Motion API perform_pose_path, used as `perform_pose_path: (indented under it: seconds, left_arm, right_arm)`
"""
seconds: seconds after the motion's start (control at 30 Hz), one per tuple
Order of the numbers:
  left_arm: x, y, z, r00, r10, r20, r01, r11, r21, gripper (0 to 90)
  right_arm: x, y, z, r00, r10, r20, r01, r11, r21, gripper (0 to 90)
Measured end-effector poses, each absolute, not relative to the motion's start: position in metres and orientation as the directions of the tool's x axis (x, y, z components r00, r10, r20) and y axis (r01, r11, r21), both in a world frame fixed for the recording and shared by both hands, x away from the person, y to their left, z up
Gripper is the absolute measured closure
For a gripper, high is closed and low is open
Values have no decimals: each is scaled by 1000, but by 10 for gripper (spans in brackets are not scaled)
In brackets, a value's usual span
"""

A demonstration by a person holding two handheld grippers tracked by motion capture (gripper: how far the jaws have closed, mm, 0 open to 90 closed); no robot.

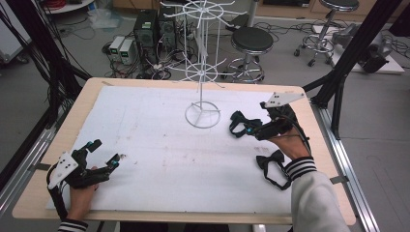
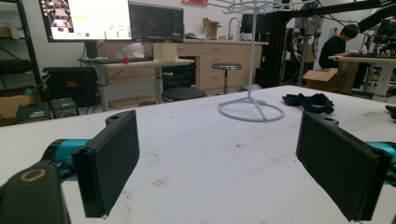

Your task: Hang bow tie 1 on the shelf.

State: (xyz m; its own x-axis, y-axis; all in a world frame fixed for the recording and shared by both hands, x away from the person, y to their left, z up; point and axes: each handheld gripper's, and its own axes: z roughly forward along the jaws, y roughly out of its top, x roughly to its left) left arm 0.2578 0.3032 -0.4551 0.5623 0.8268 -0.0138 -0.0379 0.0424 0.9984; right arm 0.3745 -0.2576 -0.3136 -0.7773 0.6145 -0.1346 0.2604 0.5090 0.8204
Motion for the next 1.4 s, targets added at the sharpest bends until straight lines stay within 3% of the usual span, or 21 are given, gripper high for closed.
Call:
perform_pose_path:
  seconds: [1.0,1.4]
  left_arm:
    - [258,303,-455,563,826,-14,-35,41,999,138]
    - [258,303,-455,563,827,-13,-35,39,999,138]
  right_arm:
    - [469,-258,-327,-830,554,-68,375,644,667,12]
    - [489,-258,-338,-823,564,-65,409,668,621,12]
